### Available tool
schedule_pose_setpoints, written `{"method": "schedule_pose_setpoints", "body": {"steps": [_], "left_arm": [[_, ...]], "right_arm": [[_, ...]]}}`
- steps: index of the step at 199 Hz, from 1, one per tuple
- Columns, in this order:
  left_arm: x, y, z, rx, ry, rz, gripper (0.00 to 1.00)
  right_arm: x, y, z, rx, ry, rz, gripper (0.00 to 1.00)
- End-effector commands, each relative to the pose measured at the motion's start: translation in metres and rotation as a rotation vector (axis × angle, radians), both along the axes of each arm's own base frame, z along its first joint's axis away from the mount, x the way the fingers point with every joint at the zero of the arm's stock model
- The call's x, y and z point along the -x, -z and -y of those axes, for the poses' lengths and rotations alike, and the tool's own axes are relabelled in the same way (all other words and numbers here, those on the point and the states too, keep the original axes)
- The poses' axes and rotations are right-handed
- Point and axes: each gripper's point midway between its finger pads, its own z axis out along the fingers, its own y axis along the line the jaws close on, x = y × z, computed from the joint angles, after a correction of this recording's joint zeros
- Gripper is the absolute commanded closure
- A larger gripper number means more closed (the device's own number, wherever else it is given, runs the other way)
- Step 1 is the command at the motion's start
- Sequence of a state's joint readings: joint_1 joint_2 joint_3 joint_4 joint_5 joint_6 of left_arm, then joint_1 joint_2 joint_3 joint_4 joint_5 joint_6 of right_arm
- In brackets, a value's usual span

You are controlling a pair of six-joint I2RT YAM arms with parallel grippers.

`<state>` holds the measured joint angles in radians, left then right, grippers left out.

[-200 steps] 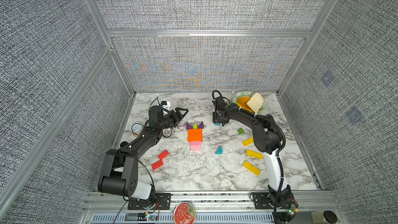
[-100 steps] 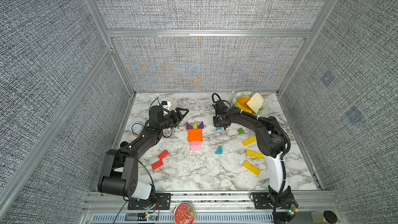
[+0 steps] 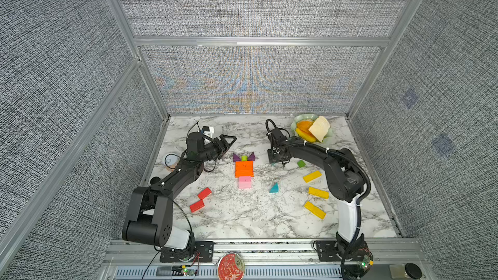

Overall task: Assemble a carrot with building blocks
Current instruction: Adjust the building block at the center of the board.

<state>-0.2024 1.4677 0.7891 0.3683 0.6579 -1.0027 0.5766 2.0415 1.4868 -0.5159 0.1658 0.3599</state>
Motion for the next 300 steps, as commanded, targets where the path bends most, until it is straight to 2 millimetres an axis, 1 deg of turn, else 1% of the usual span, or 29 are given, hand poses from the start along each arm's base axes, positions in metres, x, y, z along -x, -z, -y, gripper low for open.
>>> {"method": "schedule_pose_setpoints", "body": {"steps": [1, 19, 53, 71, 98, 123, 141, 170, 188, 209, 223, 237, 243, 256, 283, 300], "left_arm": [[-0.001, -0.013, 0.002, 0.018, 0.012, 0.041, 0.19], [-0.001, -0.013, 0.003, 0.014, 0.011, 0.045, 0.19], [-0.001, -0.012, 0.003, 0.013, 0.013, 0.041, 0.19], [0.0, -0.013, 0.004, 0.014, 0.015, 0.043, 0.19], [0.0, -0.013, 0.004, 0.012, 0.014, 0.044, 0.19], [0.001, -0.014, 0.005, 0.015, 0.019, 0.046, 0.19], [0.001, -0.014, 0.005, 0.015, 0.017, 0.045, 0.19], [0.001, -0.013, 0.006, 0.012, 0.017, 0.043, 0.19], [0.0, -0.011, 0.006, 0.01, 0.018, 0.039, 0.19], [0.001, -0.01, 0.006, 0.007, 0.019, 0.038, 0.19], [0.0, -0.01, 0.006, 0.009, 0.019, 0.036, 0.19], [0.0, -0.011, 0.006, 0.012, 0.021, 0.038, 0.19], [0.001, -0.01, 0.007, 0.012, 0.021, 0.036, 0.19], [0.0, -0.01, 0.007, 0.013, 0.02, 0.035, 0.19], [0.001, -0.01, 0.007, 0.011, 0.022, 0.036, 0.19], [0.001, -0.008, 0.007, 0.008, 0.021, 0.032, 0.19]], "right_arm": [[0.003, -0.003, -0.002, -0.021, 0.017, 0.001, 0.4], [0.006, 0.005, -0.001, -0.003, 0.014, -0.023, 0.41], [0.012, 0.012, 0.012, 0.043, 0.022, -0.045, 0.42], [0.017, 0.013, 0.024, 0.067, 0.032, -0.048, 0.42], [0.022, 0.012, 0.046, 0.084, 0.063, -0.061, 0.42], [0.016, 0.009, 0.068, 0.117, 0.096, -0.054, 0.42], [0.006, 0.01, 0.074, 0.105, 0.109, -0.051, 0.42], [-0.012, 0.009, 0.064, 0.074, 0.088, -0.049, 0.42], [-0.019, 0.004, 0.055, 0.048, 0.078, -0.039, 0.42], [-0.017, -0.01, 0.053, 0.028, 0.088, -0.008, 0.42], [-0.012, -0.02, 0.049, 0.005, 0.08, 0.016, 0.43], [-0.008, -0.026, 0.042, -0.031, 0.05, 0.027, 0.43], [-0.007, -0.026, 0.037, -0.052, 0.022, 0.024, 0.43], [-0.009, -0.024, 0.033, -0.056, 0.0, 0.015, 0.42], [-0.015, -0.018, 0.018, -0.099, -0.03, -0.002, 0.32], [-0.023, -0.011, 0.014, -0.1, -0.026, -0.009, 0.29]]}}
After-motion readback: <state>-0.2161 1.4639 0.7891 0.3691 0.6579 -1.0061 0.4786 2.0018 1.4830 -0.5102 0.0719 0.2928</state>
